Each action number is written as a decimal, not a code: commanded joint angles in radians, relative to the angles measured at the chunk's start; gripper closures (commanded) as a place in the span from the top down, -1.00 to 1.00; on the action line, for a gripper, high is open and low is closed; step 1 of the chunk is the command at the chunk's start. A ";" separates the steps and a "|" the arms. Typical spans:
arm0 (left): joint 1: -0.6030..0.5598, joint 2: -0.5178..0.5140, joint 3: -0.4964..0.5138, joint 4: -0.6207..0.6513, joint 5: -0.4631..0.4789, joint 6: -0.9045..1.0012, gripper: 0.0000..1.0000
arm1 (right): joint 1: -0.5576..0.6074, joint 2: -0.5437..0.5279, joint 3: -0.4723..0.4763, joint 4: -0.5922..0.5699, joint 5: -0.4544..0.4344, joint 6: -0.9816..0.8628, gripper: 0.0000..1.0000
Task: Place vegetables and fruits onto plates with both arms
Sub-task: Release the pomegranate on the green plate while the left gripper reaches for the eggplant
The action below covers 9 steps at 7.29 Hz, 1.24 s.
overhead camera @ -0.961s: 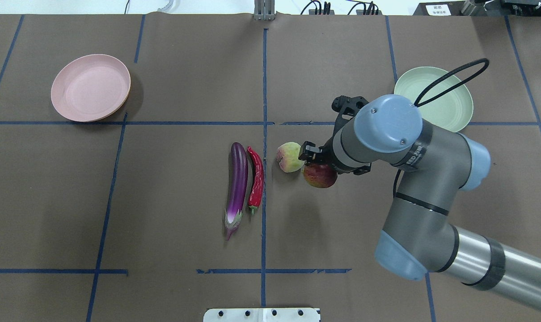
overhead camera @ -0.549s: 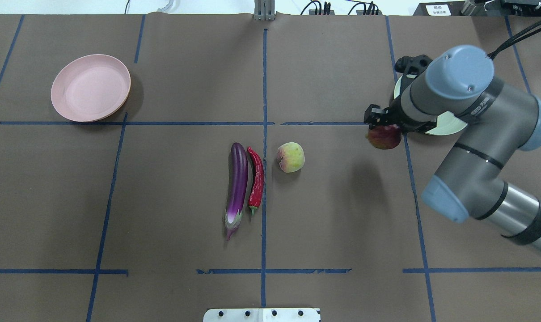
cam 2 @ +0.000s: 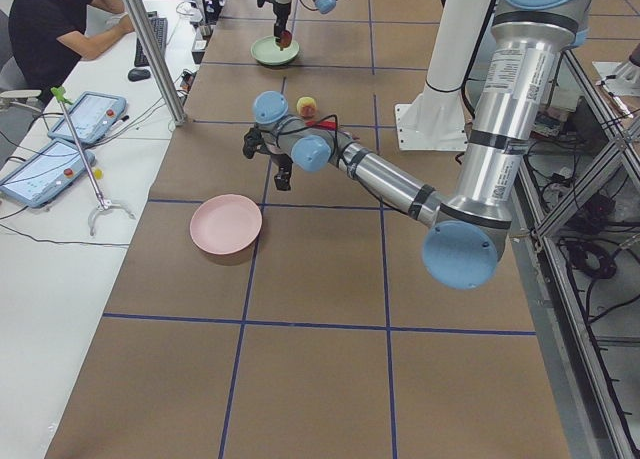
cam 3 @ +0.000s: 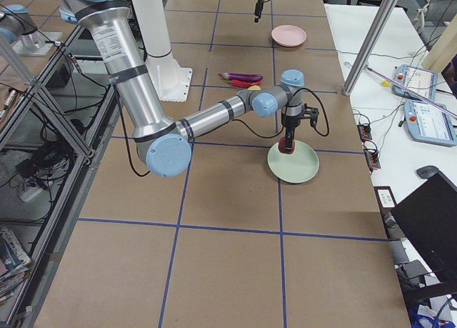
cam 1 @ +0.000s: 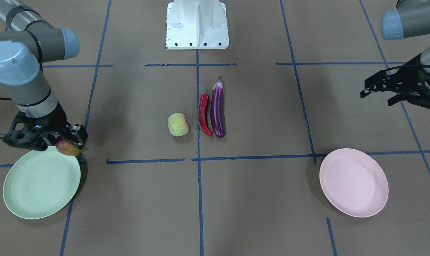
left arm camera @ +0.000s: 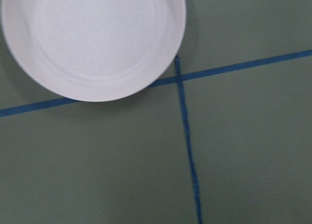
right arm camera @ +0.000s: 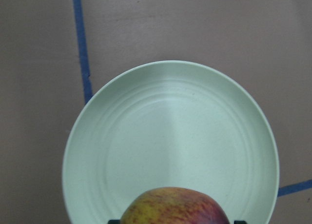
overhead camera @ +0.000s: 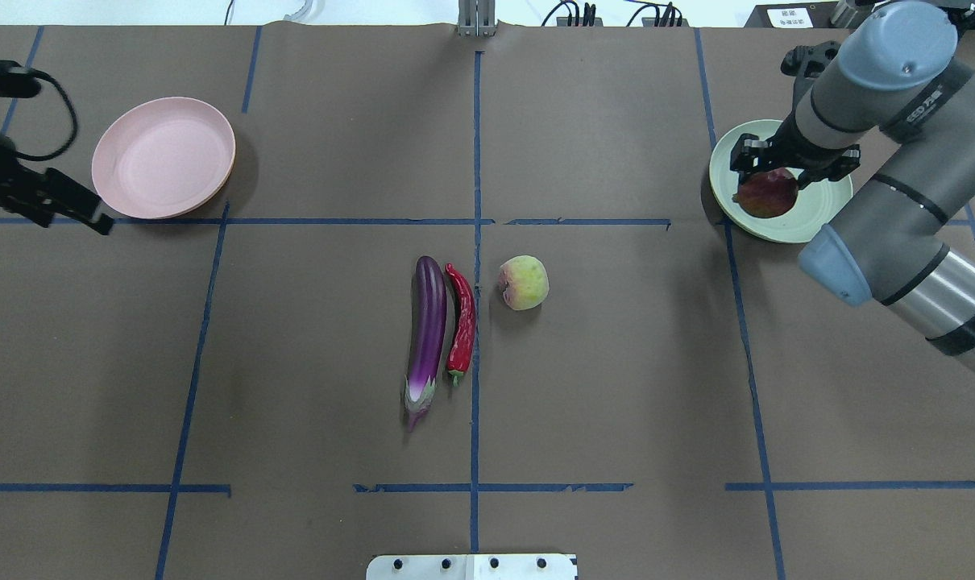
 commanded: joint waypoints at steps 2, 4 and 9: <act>0.231 -0.184 0.099 -0.036 0.229 -0.122 1.00 | 0.024 0.026 -0.127 0.066 0.002 -0.027 -0.25; 0.309 -0.274 0.161 -0.036 0.250 -0.165 1.00 | 0.032 0.022 -0.170 0.184 0.043 -0.023 0.99; 0.493 -0.366 0.238 -0.024 0.457 -0.241 0.88 | 0.095 0.006 -0.058 0.181 0.211 -0.020 1.00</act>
